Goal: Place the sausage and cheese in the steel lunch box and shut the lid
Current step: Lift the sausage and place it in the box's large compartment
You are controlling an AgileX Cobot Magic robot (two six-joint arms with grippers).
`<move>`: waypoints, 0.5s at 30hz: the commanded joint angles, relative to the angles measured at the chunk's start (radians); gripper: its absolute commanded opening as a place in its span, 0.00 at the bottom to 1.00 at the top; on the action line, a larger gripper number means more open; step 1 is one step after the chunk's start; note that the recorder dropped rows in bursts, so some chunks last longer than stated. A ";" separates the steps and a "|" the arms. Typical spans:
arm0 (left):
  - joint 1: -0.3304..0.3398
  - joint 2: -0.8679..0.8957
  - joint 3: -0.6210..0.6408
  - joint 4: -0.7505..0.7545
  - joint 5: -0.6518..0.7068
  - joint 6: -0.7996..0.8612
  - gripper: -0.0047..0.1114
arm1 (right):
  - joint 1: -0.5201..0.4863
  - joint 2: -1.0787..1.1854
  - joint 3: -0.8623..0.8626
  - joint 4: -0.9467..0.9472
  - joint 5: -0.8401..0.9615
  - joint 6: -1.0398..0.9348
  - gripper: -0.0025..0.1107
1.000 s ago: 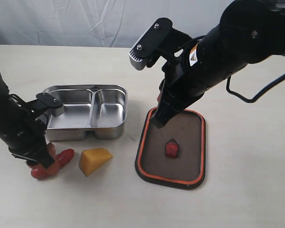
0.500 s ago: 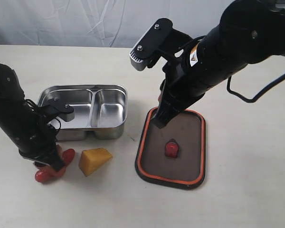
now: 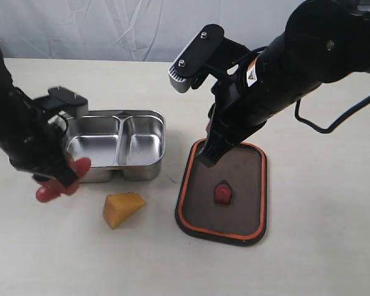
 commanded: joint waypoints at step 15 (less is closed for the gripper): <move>-0.003 0.130 -0.170 0.167 -0.374 -0.092 0.04 | -0.002 -0.009 0.001 -0.009 0.005 0.019 0.02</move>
